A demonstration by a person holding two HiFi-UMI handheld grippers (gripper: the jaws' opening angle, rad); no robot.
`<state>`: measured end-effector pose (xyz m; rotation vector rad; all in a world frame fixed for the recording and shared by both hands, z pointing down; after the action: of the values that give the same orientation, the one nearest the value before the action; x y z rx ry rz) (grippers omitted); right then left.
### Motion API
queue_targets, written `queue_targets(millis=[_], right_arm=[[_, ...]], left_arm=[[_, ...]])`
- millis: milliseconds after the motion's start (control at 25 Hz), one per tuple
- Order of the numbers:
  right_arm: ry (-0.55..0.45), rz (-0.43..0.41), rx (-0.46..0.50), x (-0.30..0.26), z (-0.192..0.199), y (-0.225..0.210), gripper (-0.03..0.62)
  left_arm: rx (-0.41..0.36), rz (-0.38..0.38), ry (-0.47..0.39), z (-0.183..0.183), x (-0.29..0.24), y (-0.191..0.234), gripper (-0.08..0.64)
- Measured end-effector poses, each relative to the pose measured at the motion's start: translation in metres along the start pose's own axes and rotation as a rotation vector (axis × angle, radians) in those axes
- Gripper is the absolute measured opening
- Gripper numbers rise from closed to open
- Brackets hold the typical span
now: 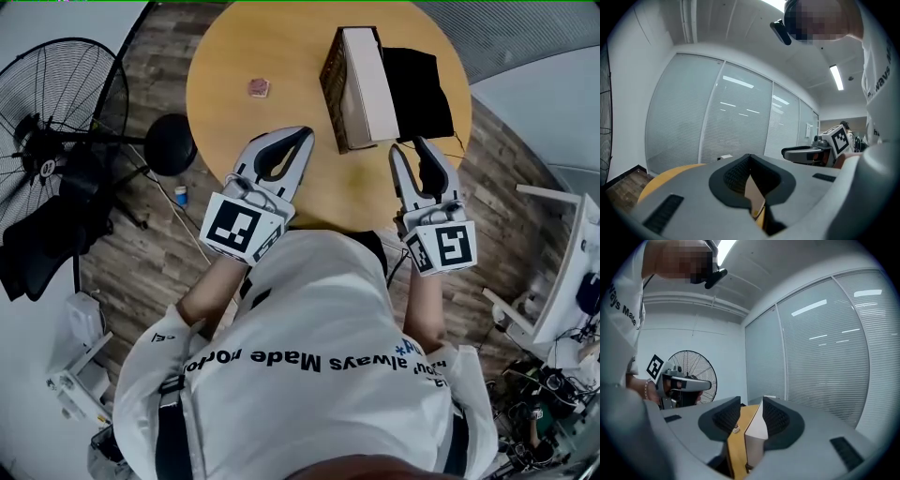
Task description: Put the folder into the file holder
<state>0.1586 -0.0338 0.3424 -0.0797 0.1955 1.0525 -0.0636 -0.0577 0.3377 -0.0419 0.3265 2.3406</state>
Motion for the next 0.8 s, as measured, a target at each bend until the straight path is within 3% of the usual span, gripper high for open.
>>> queue_targets(millis=[560,800], right_arm=[[-0.034,-0.046,0.055,0.023,-0.038,0.011,0.081],[-0.044,-0.049,0.062,0.023,-0.044,0.014,0.072]], left_arm=[[0.008,0.016,-0.026,-0.015,0.002,-0.009,0.024],[0.003,0.019,-0.033,-0.019,0.005,-0.008,0.024]])
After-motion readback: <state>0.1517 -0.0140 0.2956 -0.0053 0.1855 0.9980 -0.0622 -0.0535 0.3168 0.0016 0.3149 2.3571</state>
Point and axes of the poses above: the fingertips, and each gripper's own axes: x backward along the fingers, y to its left, z out of its underside, the point moved 7 cm from there along x, backward along the fingers, and after that the axes turned 4 degrees about x, right-handed, at the moved point
